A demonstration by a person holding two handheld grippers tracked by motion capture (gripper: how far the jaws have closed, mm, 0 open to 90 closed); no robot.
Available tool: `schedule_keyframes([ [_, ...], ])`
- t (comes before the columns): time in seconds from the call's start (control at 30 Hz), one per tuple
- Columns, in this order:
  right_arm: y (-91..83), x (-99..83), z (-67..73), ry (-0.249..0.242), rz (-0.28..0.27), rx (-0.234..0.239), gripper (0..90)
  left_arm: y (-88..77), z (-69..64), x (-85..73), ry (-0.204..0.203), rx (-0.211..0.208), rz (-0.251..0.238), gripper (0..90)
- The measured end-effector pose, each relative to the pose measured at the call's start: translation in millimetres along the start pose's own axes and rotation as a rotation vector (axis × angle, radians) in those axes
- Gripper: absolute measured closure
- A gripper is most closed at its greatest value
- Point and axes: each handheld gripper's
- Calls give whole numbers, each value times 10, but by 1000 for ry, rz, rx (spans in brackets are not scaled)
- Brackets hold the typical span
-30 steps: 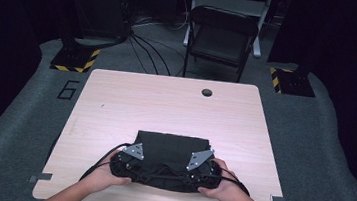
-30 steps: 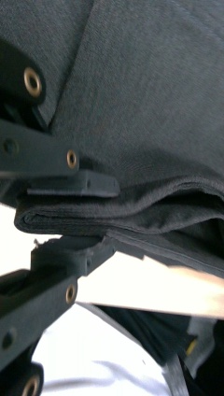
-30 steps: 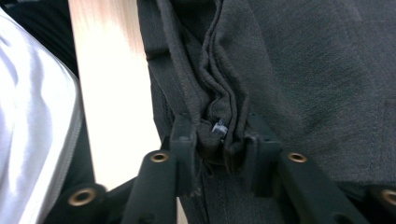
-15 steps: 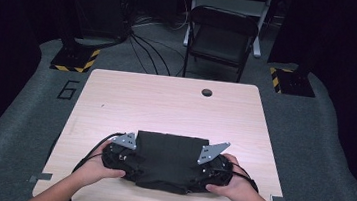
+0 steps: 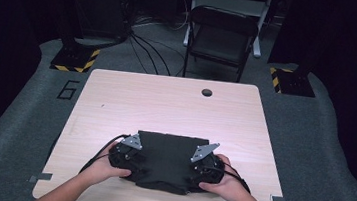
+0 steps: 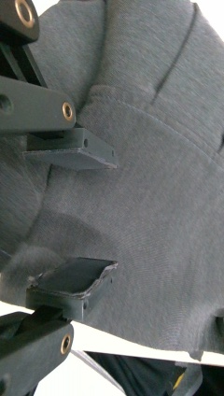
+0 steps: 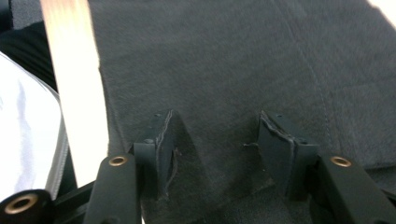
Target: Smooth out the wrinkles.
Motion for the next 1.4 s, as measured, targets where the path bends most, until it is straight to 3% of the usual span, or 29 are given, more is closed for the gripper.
schedule_keyframes([
  [0.1,63,-40,-22,8,10,0,450,31,20,-41,-2,5,9,441],
  [0.33,160,-80,-26,28,17,-1,443,117,65,-117,-39,-7,-21,448],
  [0.5,195,-85,-32,33,16,3,444,135,78,-128,-35,-3,-18,466],
  [0.77,236,-104,-41,52,-3,16,450,153,99,-171,-34,-9,-37,474],
  [1.03,219,-156,-57,71,-39,22,451,119,115,-198,-79,-26,-68,471],
  [1.4,94,-165,-45,95,-97,12,464,-25,128,-256,-119,27,-119,444],
])
Point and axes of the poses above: each handheld gripper's, and its own axes: y roughly forward along the jaws, x roughly out of its top, z roughly to its left, and after that the axes turned 8 degrees about z, right-handed
